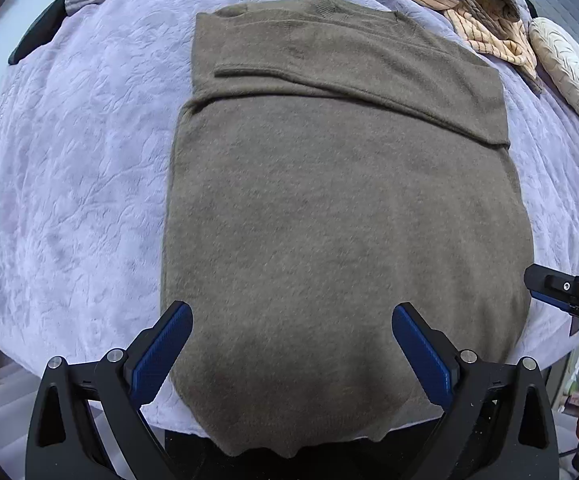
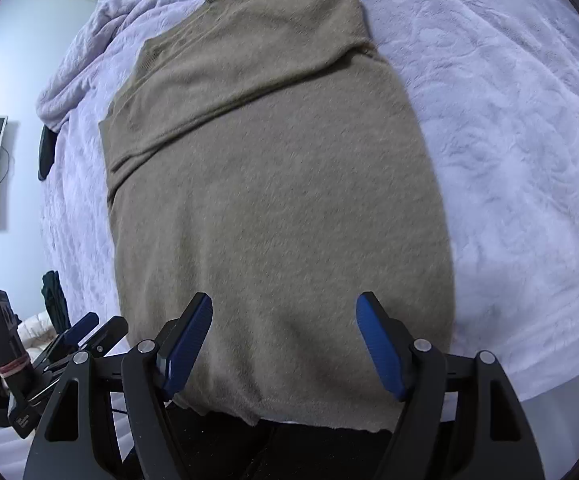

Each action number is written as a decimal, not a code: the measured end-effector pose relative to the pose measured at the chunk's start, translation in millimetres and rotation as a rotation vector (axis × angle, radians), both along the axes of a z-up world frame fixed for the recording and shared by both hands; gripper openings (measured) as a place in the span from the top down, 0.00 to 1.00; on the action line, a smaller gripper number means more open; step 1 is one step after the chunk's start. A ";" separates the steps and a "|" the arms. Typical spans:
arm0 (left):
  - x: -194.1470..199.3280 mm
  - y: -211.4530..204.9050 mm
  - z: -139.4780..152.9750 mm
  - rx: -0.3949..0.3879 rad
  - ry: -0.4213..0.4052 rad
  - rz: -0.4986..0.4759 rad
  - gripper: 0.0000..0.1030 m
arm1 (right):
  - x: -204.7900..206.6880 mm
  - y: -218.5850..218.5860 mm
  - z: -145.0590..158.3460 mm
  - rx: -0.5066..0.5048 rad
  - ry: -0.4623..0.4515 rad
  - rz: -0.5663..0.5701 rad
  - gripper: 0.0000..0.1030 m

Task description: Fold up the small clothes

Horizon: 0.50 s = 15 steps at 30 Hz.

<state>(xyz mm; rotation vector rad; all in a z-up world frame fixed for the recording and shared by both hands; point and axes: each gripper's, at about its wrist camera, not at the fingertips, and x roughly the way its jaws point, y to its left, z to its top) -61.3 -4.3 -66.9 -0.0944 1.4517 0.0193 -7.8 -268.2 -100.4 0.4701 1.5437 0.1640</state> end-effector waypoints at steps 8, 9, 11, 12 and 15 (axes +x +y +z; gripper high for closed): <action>-37.0 21.4 -10.8 -0.008 0.021 0.008 0.02 | -27.7 25.2 -10.0 0.015 0.027 -0.001 0.24; -41.2 26.0 -11.5 -0.012 0.023 0.015 0.02 | -31.4 28.4 -11.5 0.014 0.031 0.001 0.24; -47.5 32.3 -13.1 -0.018 0.022 0.025 0.02 | -38.2 33.9 -13.1 0.008 0.033 0.006 0.24; -51.1 35.1 -13.6 -0.021 0.020 0.028 0.02 | -42.0 36.7 -13.5 0.008 0.032 0.008 0.24; -61.8 43.8 -16.7 -0.043 0.020 0.031 0.02 | -50.7 41.5 -12.4 0.015 0.025 0.002 0.24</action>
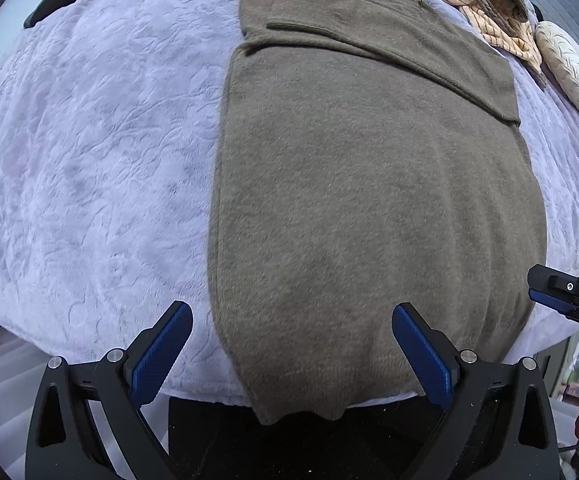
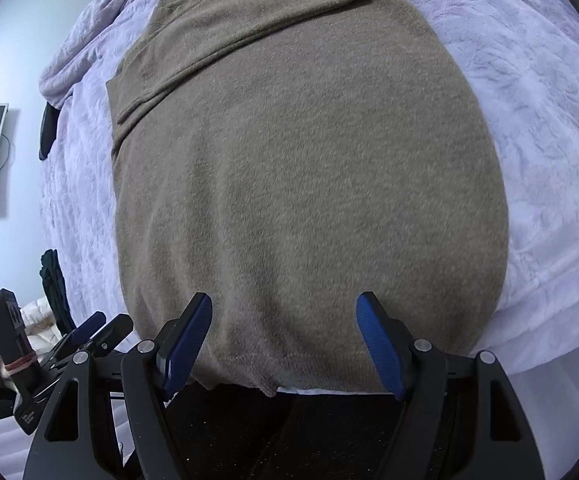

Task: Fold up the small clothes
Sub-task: 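Grasp the sweater hem with both grippers and lift it toward the collar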

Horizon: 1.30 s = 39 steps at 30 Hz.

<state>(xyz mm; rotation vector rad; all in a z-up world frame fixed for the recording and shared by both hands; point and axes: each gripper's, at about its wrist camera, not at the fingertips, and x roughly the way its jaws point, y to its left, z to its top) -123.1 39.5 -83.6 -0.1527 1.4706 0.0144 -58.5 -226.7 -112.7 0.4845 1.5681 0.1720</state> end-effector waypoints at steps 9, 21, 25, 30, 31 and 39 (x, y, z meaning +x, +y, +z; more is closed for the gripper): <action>-32.1 43.4 -15.9 -0.133 0.005 0.099 0.02 | -42.9 -7.4 -5.1 -0.001 -0.015 -0.042 0.24; -59.1 45.5 -39.7 -0.309 0.028 0.057 0.02 | -88.1 -59.7 -23.0 -0.001 0.007 -0.176 0.24; -48.6 35.3 -47.4 -0.347 0.029 0.075 0.02 | -78.2 -80.2 -31.1 -0.029 0.005 -0.206 0.24; -37.2 33.5 -55.4 -0.362 0.015 0.108 0.02 | -56.8 -94.5 -47.9 -0.049 -0.016 -0.165 0.24; -35.7 33.3 -56.4 -0.384 0.009 0.115 0.02 | -53.2 -96.5 -55.1 -0.041 -0.006 -0.154 0.24; -35.6 26.9 -60.8 -0.550 0.013 0.095 0.02 | -59.4 -96.4 -79.7 0.250 0.079 -0.086 0.25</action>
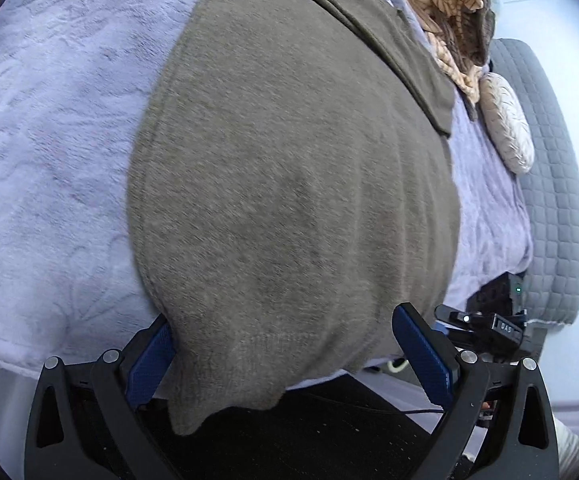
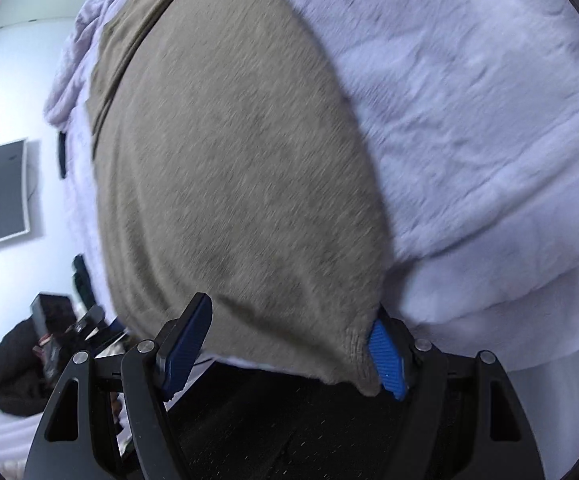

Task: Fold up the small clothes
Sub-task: 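Grasp the sweater hem with both grippers and lift it toward the collar, then carry the held hem up and over onto the collar with both grippers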

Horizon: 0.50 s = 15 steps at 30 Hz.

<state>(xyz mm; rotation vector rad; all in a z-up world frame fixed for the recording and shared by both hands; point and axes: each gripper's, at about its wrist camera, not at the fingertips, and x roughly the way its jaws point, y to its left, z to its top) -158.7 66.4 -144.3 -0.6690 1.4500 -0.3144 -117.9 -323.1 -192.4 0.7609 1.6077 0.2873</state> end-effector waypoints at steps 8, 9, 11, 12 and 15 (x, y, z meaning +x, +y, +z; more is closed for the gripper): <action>0.4 -9.4 -2.9 -0.021 0.018 -0.039 0.02 | -9.4 13.1 -11.2 0.174 0.039 0.025 0.24; 0.2 -9.9 -3.5 -0.016 0.021 -0.036 0.02 | -10.2 12.2 -13.6 0.176 0.044 0.016 0.24; 0.7 -11.0 -3.1 -0.003 0.025 -0.031 0.05 | -11.1 8.8 -18.7 0.168 0.065 -0.005 0.28; 1.3 -11.9 -2.3 0.006 0.024 -0.028 0.09 | -11.1 8.4 -20.2 0.160 0.079 -0.013 0.34; 1.1 -7.8 -1.3 0.053 0.026 -0.027 0.34 | -18.0 0.8 -19.7 0.103 0.113 0.003 0.80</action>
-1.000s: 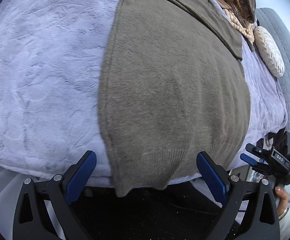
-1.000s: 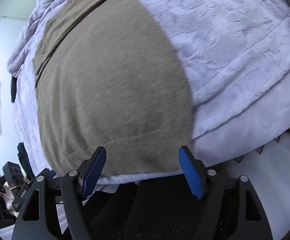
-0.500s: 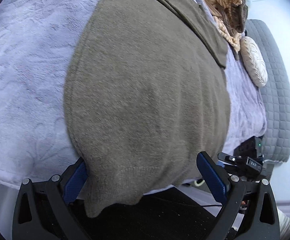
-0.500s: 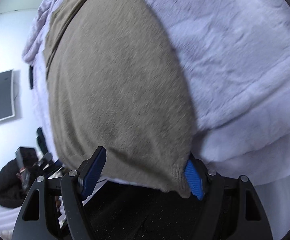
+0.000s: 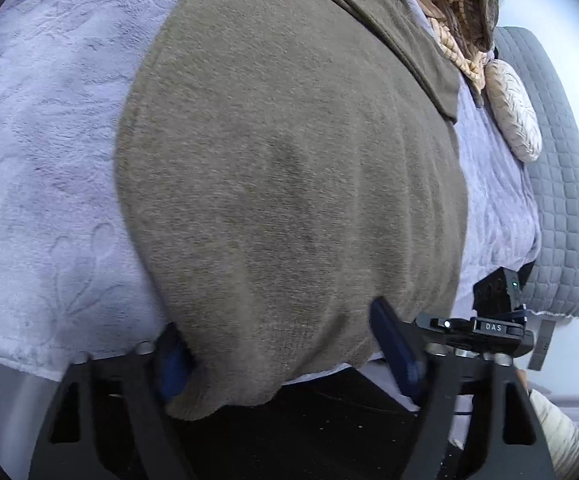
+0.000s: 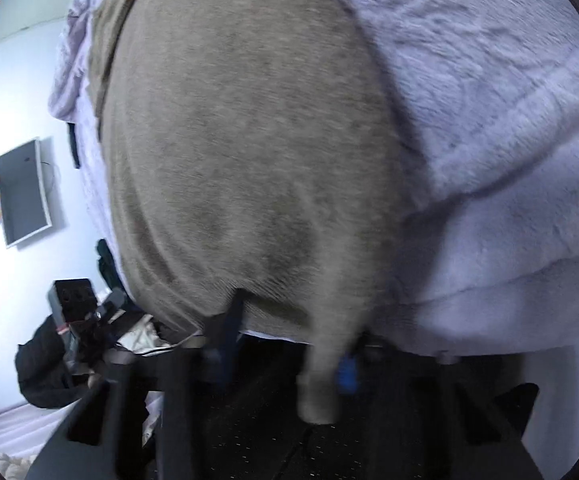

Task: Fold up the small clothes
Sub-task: 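Carry the held hem up and over onto the collar with both grippers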

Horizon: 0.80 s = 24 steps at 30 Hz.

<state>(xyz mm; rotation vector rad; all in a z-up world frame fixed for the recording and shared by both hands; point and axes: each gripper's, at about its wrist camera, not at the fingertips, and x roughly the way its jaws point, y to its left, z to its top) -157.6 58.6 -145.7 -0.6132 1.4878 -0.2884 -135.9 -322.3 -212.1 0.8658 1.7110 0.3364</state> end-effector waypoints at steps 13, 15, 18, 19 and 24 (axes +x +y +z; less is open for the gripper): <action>3.5 13.9 4.2 -0.157 0.014 0.074 0.72 | 8.7 0.3 38.1 0.197 -0.091 -0.065 0.92; 8.4 11.3 9.0 -0.184 0.005 0.094 0.72 | 16.0 5.5 43.6 0.214 -0.104 -0.063 0.92; 18.5 8.2 18.4 -0.223 -0.012 0.123 0.83 | 28.4 11.6 53.1 0.249 -0.126 -0.067 0.92; 23.6 7.9 24.1 -0.236 -0.029 0.134 0.83 | 33.5 13.5 57.5 0.263 -0.137 -0.070 0.92; 50.4 0.2 42.5 -0.256 -0.094 0.160 0.83 | 58.4 16.3 77.1 0.320 -0.190 -0.079 0.92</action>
